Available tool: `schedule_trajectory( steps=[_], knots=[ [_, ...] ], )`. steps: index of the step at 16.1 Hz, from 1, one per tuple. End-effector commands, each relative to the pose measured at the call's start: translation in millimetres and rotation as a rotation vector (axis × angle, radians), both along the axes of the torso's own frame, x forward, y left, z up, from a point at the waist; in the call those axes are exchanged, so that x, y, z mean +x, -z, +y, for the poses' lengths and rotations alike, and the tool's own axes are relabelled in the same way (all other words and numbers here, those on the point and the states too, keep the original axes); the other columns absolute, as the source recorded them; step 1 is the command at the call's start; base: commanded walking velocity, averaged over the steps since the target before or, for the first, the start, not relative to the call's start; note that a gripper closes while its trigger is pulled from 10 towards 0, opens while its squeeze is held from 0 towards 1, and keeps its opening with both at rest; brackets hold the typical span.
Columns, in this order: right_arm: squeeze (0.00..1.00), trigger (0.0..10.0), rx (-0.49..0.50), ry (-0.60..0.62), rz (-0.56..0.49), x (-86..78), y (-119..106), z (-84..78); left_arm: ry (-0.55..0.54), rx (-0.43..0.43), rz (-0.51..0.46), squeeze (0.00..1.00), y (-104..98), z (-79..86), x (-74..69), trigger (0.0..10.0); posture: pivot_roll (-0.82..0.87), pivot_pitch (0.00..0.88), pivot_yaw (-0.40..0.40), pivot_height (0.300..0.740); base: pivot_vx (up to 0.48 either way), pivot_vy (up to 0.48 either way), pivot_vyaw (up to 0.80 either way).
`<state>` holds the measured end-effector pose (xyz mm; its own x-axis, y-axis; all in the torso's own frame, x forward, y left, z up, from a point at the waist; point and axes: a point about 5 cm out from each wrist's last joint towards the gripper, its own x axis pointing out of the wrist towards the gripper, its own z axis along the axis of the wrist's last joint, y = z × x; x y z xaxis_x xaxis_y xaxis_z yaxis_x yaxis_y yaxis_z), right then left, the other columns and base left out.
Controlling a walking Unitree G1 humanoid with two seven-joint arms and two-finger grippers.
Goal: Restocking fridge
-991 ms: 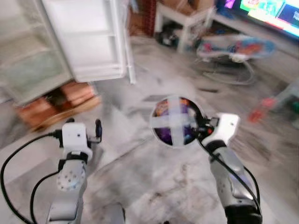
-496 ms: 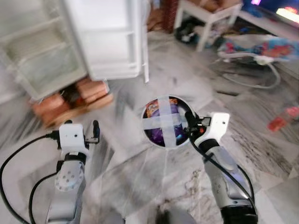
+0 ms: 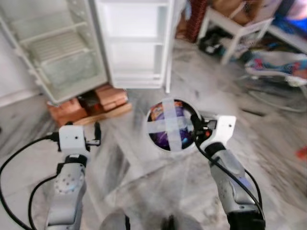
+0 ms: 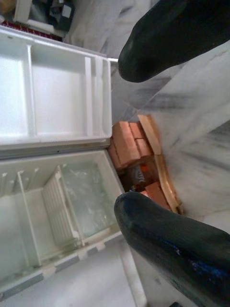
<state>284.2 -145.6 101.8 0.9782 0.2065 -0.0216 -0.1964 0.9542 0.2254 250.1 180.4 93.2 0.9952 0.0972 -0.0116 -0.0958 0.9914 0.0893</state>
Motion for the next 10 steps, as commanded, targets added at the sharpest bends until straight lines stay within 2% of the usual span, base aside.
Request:
schedule_trajectory(
  steps=[1, 2, 7, 10],
  knots=[
    [0.00, 10.0, -0.021, 0.026, -0.004, -1.0, -1.4, -9.7, 0.023, 0.007, -0.003, 0.00, 0.3, -7.5, -0.8, 10.0, 0.15, 0.159, -0.065, 0.740, 0.326, 0.352, 0.00],
    [0.00, 10.0, -0.032, 0.018, -0.003, -2.6, -0.6, -8.6, 0.023, 0.012, -0.004, 0.00, 0.3, -7.8, -2.8, 10.0, 0.15, 0.166, -0.069, 0.740, 0.326, 0.352, 0.00],
    [0.00, 10.0, -0.025, 0.003, 0.001, -2.9, 0.5, -4.7, 0.044, -0.011, -0.002, 0.00, 1.7, -12.0, -7.9, 10.0, 0.16, 0.170, -0.074, 0.740, 0.329, 0.350, 0.64],
    [0.00, 10.0, -0.055, -0.025, -0.022, -2.0, -4.9, -4.1, 0.074, 0.006, -0.014, 0.00, 0.4, -15.5, -6.4, 10.0, 0.16, 0.157, -0.072, 0.740, 0.393, 0.278, 0.00]
  ],
)
